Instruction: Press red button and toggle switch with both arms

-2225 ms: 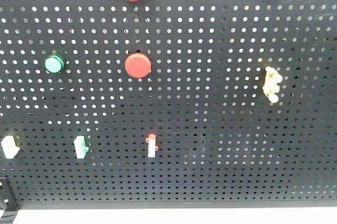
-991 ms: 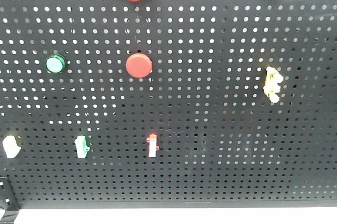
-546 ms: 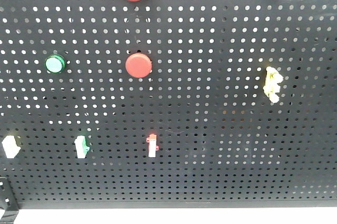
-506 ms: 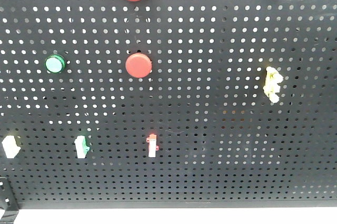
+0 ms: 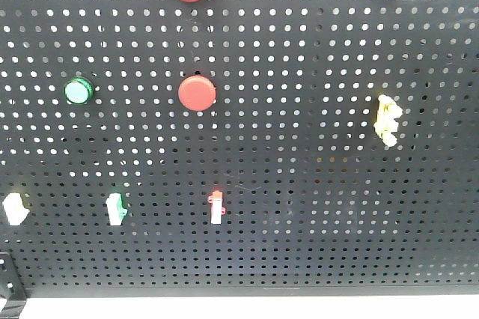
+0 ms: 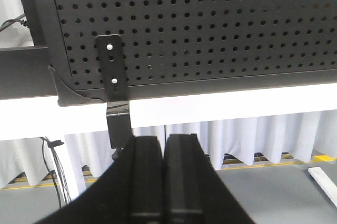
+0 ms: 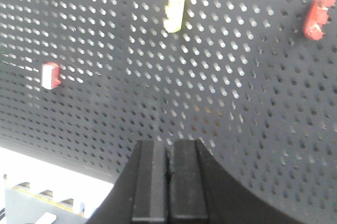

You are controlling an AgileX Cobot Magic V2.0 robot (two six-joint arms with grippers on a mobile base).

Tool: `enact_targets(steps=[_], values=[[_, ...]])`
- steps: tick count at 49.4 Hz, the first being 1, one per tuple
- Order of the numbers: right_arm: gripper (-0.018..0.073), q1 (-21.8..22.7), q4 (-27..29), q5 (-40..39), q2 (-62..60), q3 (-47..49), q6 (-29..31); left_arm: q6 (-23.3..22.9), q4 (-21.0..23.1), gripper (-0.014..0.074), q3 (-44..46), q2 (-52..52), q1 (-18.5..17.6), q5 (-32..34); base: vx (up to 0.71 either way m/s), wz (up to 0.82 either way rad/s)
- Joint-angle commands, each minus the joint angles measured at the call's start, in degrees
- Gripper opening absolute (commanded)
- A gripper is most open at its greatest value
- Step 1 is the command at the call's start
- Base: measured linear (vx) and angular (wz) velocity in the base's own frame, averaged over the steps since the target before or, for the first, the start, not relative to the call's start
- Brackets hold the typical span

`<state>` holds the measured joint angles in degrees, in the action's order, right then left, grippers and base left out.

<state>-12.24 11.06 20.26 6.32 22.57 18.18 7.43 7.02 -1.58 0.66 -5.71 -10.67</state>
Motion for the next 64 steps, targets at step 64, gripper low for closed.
enact_targets(steps=[64], values=[[-0.0003, 14.62, -11.06, -17.70, -7.60, -24.95, -21.15, -0.61, 0.12, 0.0001, -1.98, 0.95, -0.12, 4.22, 0.00, 0.00]])
